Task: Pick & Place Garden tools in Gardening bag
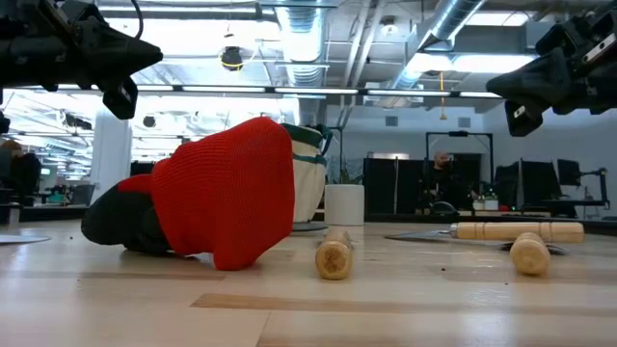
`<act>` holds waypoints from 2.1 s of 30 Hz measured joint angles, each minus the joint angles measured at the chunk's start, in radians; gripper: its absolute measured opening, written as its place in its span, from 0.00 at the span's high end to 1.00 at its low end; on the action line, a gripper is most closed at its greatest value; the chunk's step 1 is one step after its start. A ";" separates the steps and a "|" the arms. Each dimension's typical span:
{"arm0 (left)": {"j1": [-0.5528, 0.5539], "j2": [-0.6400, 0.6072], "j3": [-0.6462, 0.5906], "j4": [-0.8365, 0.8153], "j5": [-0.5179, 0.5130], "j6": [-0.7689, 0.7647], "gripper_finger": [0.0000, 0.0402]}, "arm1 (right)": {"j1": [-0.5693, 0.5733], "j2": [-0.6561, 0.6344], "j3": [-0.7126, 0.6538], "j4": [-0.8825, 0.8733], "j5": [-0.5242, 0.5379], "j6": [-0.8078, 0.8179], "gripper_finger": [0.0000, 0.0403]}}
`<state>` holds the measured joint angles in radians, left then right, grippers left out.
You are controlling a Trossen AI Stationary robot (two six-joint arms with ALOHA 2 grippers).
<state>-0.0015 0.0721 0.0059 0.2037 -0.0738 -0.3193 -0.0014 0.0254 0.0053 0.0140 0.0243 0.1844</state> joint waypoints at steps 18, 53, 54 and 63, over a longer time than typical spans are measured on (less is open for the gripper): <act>0.000 0.000 0.000 0.001 0.000 -0.003 0.95 | -0.005 0.000 0.000 0.001 0.005 -0.026 1.00; 0.000 0.000 0.000 0.389 -0.040 -0.086 0.95 | -0.159 0.002 0.000 0.012 0.006 0.203 1.00; 0.000 0.000 0.000 0.400 -0.039 -0.086 0.95 | -0.159 0.002 0.000 0.013 0.006 0.235 1.00; 0.000 0.000 0.000 0.493 -0.049 -0.085 0.95 | -0.158 0.001 0.000 0.054 0.082 0.643 1.00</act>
<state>-0.0016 0.0721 0.0059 0.6968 -0.1224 -0.4047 -0.1598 0.0261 0.0055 0.0685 0.1067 0.8273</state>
